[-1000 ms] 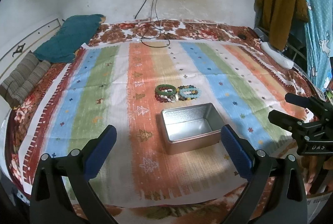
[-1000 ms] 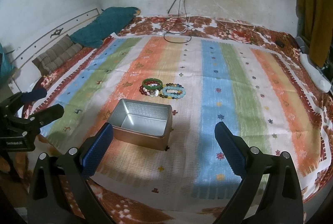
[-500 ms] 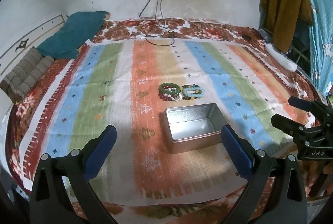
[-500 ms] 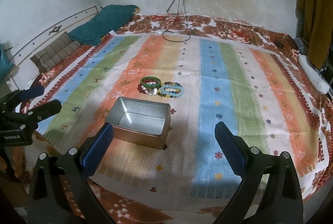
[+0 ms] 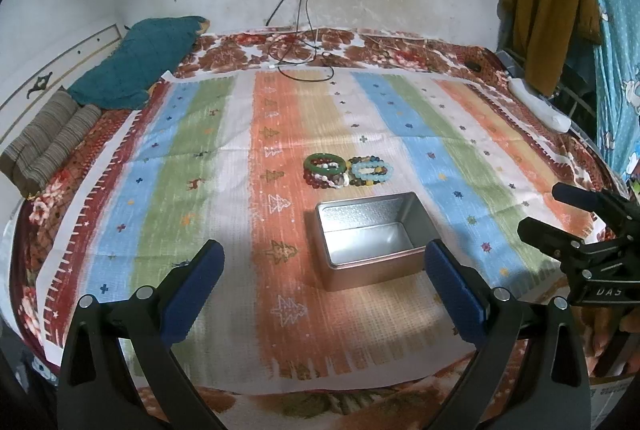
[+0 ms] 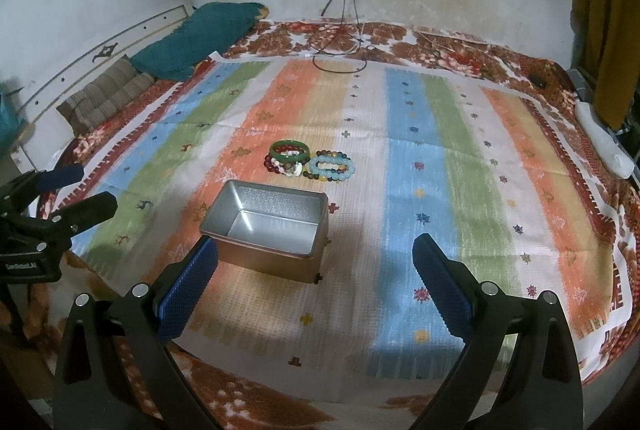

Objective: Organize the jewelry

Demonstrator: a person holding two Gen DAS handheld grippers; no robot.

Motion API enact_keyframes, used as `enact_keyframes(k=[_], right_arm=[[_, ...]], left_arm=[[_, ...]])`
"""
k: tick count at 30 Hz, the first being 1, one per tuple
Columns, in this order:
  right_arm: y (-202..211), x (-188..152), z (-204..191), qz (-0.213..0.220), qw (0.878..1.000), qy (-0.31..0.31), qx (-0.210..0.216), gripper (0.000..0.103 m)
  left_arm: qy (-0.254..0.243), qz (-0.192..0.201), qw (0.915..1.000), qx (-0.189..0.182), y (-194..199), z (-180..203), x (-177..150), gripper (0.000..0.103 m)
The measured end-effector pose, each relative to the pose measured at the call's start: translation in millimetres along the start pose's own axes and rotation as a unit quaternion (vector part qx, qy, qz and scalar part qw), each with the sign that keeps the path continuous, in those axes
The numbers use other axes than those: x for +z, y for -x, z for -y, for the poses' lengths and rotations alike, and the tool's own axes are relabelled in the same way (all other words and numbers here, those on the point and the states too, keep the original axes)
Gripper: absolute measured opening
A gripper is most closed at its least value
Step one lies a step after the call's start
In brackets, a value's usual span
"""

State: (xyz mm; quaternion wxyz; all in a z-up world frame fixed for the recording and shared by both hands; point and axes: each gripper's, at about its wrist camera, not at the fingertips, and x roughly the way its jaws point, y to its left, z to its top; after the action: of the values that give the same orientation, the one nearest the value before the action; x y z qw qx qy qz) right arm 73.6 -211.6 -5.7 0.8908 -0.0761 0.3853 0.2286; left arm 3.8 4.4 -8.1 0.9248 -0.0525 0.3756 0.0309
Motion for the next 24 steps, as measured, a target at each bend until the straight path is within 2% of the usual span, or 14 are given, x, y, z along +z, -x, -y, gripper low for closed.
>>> enact_keyframes(k=[13, 17, 24], right_arm=[[-7, 5, 5, -0.017, 1.0, -0.009, 0.003, 0.099], [-10, 7, 7, -0.019, 1.0, -0.013, 0.003, 0.099], [-23, 16, 9, -0.027, 0.999, -0.023, 0.0, 0.099]], left_arm=[[0.012, -0.018, 0.9997, 0.008, -7, -5, 7, 0.097], [0.03, -0.002, 0.9994, 0.018, -7, -13, 14, 0.097], [0.024, -0.024, 0.9994, 0.008, -27, -6, 23, 0.097]])
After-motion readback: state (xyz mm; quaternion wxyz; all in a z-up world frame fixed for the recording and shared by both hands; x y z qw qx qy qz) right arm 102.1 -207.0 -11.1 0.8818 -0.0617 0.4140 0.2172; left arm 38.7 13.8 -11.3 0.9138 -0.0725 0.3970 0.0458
